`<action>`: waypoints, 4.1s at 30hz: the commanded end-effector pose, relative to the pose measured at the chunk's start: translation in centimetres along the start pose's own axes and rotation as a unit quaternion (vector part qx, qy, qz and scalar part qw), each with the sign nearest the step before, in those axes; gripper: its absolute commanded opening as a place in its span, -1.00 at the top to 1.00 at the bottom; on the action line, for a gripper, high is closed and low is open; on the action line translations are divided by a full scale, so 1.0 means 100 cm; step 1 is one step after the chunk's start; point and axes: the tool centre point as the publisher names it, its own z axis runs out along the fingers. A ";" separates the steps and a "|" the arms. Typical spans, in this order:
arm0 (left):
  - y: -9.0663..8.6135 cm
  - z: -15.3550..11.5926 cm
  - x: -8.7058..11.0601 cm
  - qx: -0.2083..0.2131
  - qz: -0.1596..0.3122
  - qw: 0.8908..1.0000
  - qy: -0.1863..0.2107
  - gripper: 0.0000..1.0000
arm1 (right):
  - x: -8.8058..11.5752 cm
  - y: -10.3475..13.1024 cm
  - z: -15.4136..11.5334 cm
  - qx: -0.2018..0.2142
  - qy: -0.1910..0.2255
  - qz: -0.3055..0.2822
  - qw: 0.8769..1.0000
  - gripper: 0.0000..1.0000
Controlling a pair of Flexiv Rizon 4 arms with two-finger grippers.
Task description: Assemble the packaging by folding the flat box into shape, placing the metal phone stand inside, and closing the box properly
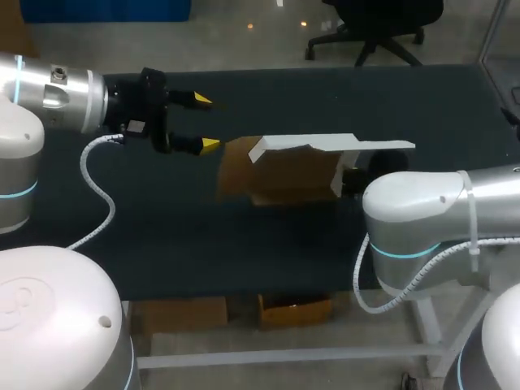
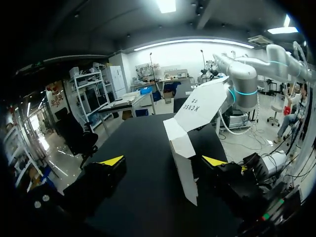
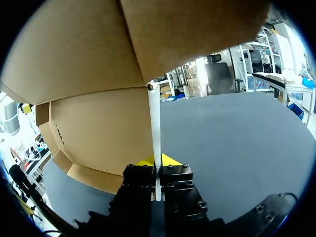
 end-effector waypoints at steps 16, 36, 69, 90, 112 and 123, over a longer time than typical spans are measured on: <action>0.002 -0.039 0.007 -0.036 0.042 0.997 0.061 -1.00 | 0.000 0.012 -0.001 0.166 0.110 0.007 0.980 1.00; 0.013 -0.057 0.014 -0.113 0.064 0.977 0.168 -1.00 | 0.009 0.005 0.001 0.341 0.101 -0.035 0.934 1.00; 0.027 -0.056 0.004 -0.242 0.076 0.962 0.097 -1.00 | -0.010 0.023 -0.030 0.487 0.043 0.026 0.872 1.00; 0.049 -0.064 -0.004 -0.252 0.049 0.964 0.075 -1.00 | -0.024 0.000 -0.032 0.571 -0.026 0.081 0.816 1.00; 0.055 -0.063 -0.005 -0.271 0.053 0.959 0.062 -1.00 | -0.016 -0.001 -0.030 0.589 -0.075 0.100 0.798 1.00; 0.073 -0.064 -0.005 -0.257 0.038 0.964 0.054 -1.00 | -0.011 -0.017 -0.037 0.591 -0.099 0.123 0.791 1.00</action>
